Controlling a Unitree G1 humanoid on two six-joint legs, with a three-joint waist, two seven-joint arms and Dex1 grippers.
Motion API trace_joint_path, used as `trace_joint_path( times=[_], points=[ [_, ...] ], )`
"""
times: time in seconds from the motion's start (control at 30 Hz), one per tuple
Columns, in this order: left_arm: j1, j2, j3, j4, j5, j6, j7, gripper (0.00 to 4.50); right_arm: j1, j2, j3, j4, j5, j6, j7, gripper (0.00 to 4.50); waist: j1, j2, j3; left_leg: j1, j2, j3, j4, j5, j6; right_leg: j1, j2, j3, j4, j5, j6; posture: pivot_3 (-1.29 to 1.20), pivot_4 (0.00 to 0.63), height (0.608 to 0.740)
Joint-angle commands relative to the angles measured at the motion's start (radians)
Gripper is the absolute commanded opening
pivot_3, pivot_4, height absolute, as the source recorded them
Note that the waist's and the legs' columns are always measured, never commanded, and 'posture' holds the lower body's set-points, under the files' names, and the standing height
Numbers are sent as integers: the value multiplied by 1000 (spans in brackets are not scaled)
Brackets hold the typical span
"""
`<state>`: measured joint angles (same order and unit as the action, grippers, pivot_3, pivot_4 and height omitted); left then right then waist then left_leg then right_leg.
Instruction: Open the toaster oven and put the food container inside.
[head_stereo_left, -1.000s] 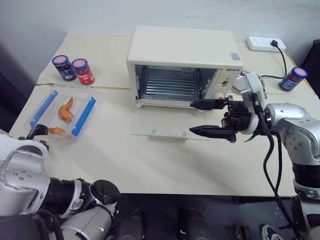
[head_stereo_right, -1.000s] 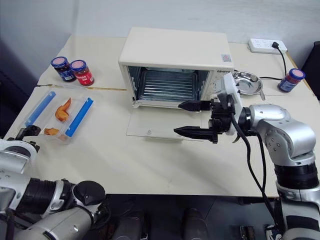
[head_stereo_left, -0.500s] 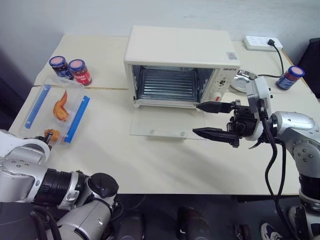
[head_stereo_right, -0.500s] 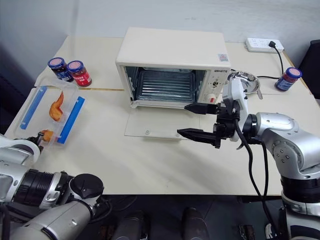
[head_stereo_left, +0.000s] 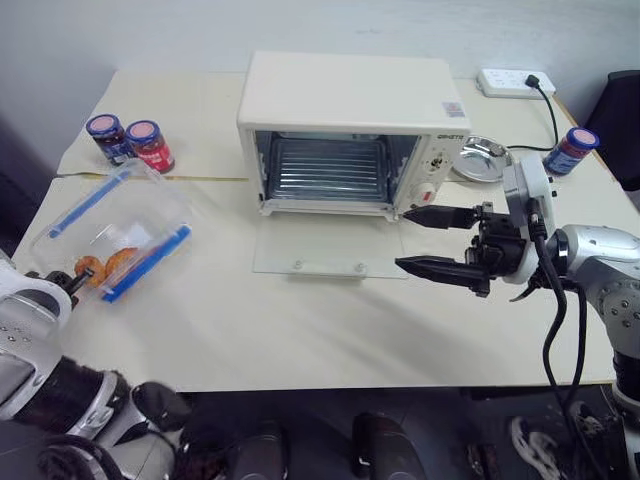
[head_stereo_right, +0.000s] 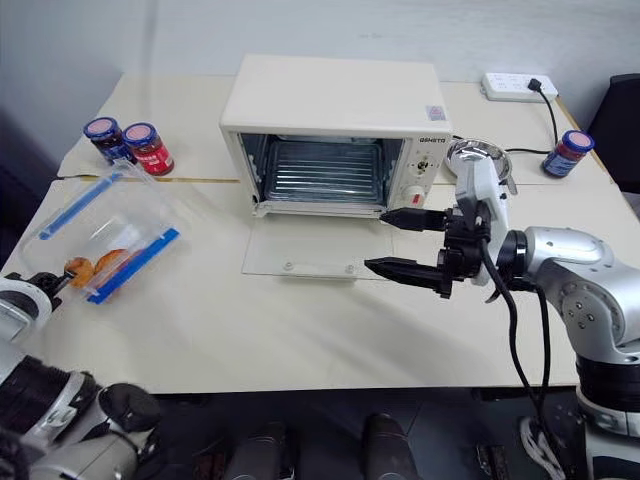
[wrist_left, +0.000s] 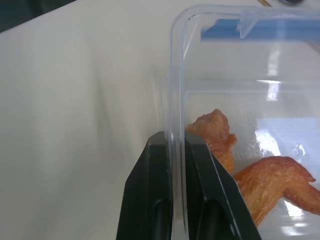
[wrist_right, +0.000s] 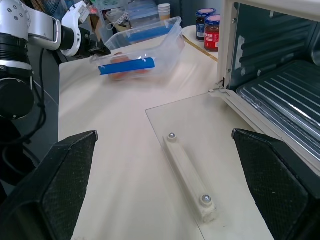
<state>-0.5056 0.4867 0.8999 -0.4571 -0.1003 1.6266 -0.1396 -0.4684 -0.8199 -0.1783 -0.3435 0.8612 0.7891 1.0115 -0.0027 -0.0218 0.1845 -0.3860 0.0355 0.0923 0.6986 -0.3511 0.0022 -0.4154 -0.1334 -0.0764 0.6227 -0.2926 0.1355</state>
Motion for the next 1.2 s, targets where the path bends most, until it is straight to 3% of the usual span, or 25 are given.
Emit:
trace_joint_path(
  times=[0.03, 0.2, 0.33, 0.47, 0.67, 0.97, 1.2],
  points=[
    [28, 149, -98, -23, -178, -12, -177, 1, 38, -24, -59, -30, 22, -4, 4, 4500, 4, 0, 0, 0, 0, 0, 1, 0, 0, 0, -1, 0, 0, 0, 0, 0, 150, 740],
    [-29, 299, -217, 11, -414, -12, -327, 1, 98, -13, -95, -59, 31, -6, -39, 4500, 20, -1, 0, 0, -1, -2, 1, 0, 1, 1, -3, 0, 0, 0, 0, 0, 150, 740],
    [-151, 321, -340, 71, -534, -12, -325, 1, 151, -11, -126, -104, 53, -1, -74, 4500, 24, -1, 0, 0, -1, -2, 1, 0, 1, 1, -1, 0, 0, 0, 0, 0, 150, 740],
    [-285, 229, -491, 136, -571, -12, -229, 1, 200, -14, -170, -138, 76, 4, -116, 4500, 26, -1, 0, 0, -2, 1, 1, 0, 1, 2, -1, 0, 0, 0, 0, 0, 150, 740],
    [-453, 69, -693, 268, -481, -16, -124, 1, 298, -12, -249, -210, 119, 13, -186, 4500, 29, -1, 0, -1, -3, 1, 1, 0, 1, 2, 0, 0, 0, 0, 0, 0, 150, 740],
    [-547, -114, -762, 452, -318, -74, 9, 1, 395, 9, -303, -275, 145, -10, -271, 4500, 28, -1, 0, 0, -3, 2, 1, 1, 2, 2, 0, 0, 0, 0, 0, 0, 150, 740],
    [-547, -169, -736, 431, -301, -70, 10, 2013, 424, 3, -308, -267, 135, -35, -283, 4500, 29, -1, 0, 0, -3, 1, 2, 1, 2, 2, 0, 0, 0, 0, 1, 0, 150, 740]
  ],
)
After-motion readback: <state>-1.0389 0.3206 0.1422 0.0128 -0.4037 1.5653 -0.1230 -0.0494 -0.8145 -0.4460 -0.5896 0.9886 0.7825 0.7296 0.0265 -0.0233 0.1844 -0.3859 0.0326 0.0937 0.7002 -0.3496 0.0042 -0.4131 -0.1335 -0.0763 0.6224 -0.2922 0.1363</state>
